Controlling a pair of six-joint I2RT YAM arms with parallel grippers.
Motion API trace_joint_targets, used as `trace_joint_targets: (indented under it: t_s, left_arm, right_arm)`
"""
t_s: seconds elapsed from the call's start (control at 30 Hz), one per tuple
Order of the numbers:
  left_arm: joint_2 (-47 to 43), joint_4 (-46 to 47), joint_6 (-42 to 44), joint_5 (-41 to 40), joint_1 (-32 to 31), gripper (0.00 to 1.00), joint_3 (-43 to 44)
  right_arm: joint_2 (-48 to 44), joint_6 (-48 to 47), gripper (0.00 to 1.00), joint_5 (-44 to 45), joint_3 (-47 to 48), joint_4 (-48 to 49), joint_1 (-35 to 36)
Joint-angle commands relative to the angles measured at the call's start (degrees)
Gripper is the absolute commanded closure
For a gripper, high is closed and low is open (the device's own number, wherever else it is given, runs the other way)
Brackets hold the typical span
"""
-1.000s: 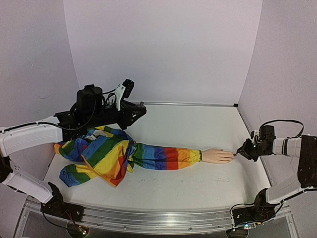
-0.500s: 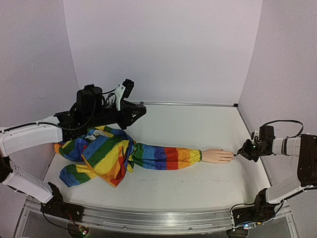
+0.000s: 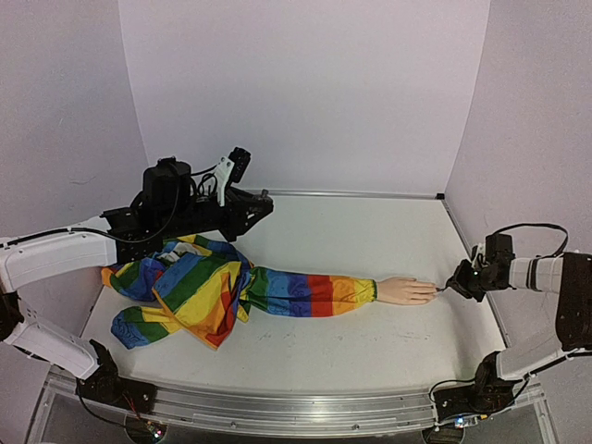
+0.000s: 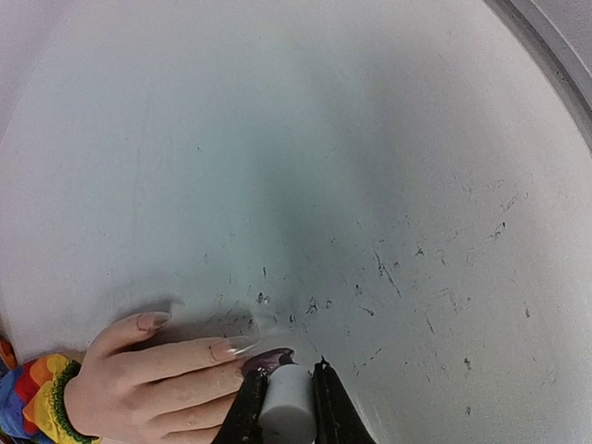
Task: Paint the nails
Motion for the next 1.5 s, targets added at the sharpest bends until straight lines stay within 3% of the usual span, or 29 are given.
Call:
trace_joint_targets:
  t_s: [0.0, 0.7, 1.13, 1.47]
  left_arm:
    - [-1.75, 2.33, 0.39, -0.37, -0.35, 1.0, 0.91]
    - [-1.92, 2.37, 0.04, -0.45, -0.37, 1.0, 0.85]
    - [-1.68, 2.24, 0.32, -0.63, -0.35, 1.0, 1.04]
    - [-1.39, 2.24, 0.26, -0.28, -0.35, 1.0, 1.1]
  right_arm:
    - [-3.15, 0.0, 1.0, -1.65, 0.52, -1.81, -0.01]
    - [1.88, -1.27, 1.0, -4.47, 0.84, -0.2, 0.41]
    - [-1.18, 0.67, 1.0, 1.99, 0.5, -1.26, 0.42]
    - [-4.15, -0.2, 1.0, -1.65, -0.22, -0.89, 0.42]
